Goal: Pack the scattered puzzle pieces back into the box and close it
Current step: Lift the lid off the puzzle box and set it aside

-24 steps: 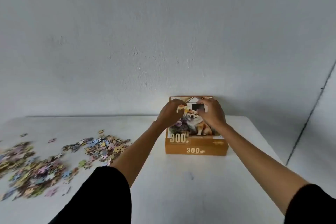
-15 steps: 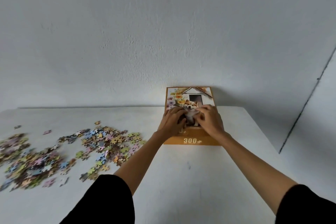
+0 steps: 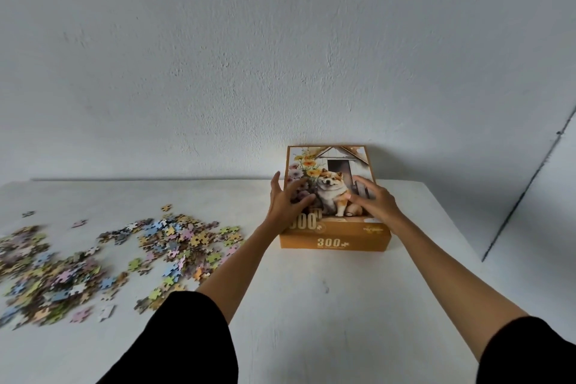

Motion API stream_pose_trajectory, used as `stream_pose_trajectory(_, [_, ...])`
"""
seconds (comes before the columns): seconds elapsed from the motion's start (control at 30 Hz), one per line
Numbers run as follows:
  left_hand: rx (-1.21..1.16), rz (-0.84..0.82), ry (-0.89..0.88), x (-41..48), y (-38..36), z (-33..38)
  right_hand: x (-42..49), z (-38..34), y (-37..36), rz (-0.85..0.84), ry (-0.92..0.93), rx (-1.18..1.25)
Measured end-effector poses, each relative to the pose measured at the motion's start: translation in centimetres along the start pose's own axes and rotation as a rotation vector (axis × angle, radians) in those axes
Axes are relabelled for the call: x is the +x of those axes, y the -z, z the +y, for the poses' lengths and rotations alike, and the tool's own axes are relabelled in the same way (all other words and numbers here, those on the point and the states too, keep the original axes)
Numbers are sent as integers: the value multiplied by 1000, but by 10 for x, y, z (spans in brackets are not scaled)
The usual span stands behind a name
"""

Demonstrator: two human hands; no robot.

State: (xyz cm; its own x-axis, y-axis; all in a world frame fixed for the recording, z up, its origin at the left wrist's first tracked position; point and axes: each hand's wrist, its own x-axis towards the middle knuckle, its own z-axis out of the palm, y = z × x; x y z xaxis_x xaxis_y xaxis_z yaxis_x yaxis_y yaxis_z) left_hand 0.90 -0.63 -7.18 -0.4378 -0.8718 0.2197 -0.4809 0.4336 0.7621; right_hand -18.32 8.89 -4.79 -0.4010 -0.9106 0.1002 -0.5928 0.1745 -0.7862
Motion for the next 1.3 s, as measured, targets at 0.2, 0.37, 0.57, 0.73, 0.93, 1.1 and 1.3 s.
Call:
stream_pose_trajectory(0.2, [-203,-64,119,6,0,-1,4,1,0,-65,-47,190])
stream_pose_trajectory(0.37, [-182,-39,95,2,3,5,-4,-2,4,-33,-23,244])
stream_pose_trajectory(0.57, [-161,-8,26,-25,27,21,-37,-26,11,-1,19,243])
stream_pose_trajectory(0.73, [-177,6,28,-85,40,34,-92,-37,12,-16,62,216])
stream_pose_trajectory(0.93, [-238,-21,66,-155,35,28,-154,-23,5,-41,77,192])
stream_pose_trajectory(1.1, [-228,-11,52,-178,30,26,-171,-12,-6,-35,76,188])
stream_pose_trajectory(1.3, [-213,9,21,-180,35,31,-174,-14,-6,-20,86,179])
